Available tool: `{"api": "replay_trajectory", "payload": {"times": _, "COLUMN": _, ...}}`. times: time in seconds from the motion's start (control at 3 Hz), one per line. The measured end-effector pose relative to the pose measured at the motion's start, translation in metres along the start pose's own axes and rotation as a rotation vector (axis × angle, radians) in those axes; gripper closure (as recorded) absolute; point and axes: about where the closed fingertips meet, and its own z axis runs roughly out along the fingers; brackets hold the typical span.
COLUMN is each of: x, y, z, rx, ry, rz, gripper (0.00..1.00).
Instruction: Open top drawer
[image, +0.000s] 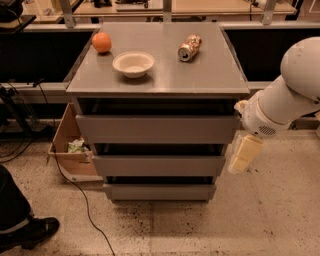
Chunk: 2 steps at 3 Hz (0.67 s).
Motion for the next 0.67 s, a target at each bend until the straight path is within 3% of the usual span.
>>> {"api": "replay_trajectory", "payload": {"times": 0.67, "x": -0.004, "y": -0.004, "z": 0.014, "rx": 0.014, "ry": -0.022, "rz": 0.021, "gripper": 0.0}}
